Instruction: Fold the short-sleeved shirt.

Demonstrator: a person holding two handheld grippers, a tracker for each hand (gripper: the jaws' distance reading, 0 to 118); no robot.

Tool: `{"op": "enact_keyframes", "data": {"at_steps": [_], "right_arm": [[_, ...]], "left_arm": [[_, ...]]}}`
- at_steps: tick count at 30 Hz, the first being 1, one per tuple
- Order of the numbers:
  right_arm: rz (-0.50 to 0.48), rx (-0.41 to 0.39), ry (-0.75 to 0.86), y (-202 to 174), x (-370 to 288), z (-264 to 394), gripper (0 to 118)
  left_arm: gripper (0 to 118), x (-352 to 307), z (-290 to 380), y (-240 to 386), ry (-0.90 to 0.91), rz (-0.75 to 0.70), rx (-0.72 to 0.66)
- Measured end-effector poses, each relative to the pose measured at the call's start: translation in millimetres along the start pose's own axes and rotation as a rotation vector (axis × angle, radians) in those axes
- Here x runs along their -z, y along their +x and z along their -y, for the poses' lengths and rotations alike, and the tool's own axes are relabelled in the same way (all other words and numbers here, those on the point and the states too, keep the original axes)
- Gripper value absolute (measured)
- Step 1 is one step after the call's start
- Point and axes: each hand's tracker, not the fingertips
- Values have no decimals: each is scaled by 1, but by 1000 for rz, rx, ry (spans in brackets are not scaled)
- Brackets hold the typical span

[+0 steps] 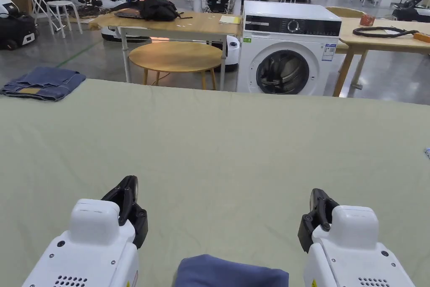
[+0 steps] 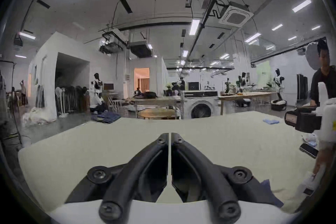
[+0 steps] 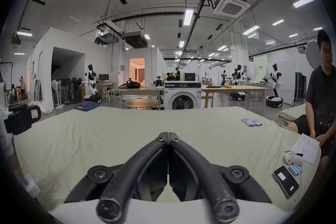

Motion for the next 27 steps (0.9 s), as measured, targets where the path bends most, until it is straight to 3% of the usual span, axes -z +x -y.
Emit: {"op": "enact_keyframes", "data": {"at_steps": [8,10,12,19,25,27], "right_arm": [[-173,-45,-378,-20,-13,70,0],[-164,-102,-450,-29,-4,93,0],[-160,-107,-533,-35,18,120,0],[-117,-134,-576,-42,28,121,0],[-132,-65,-624,-31,32,120,0],[-138,-66,-629,-30,33,120,0]], "left_arm": [[0,-4,14,-21,-87,-5,-58],[0,-6,19,-26,-111,-2,-85],[0,-12,27,-32,-153,18,-93],[0,-22,52,-42,-323,115,-167],[0,13,81,-55,-662,347,-390],[21,31,94,-66,-788,457,-520]]}}
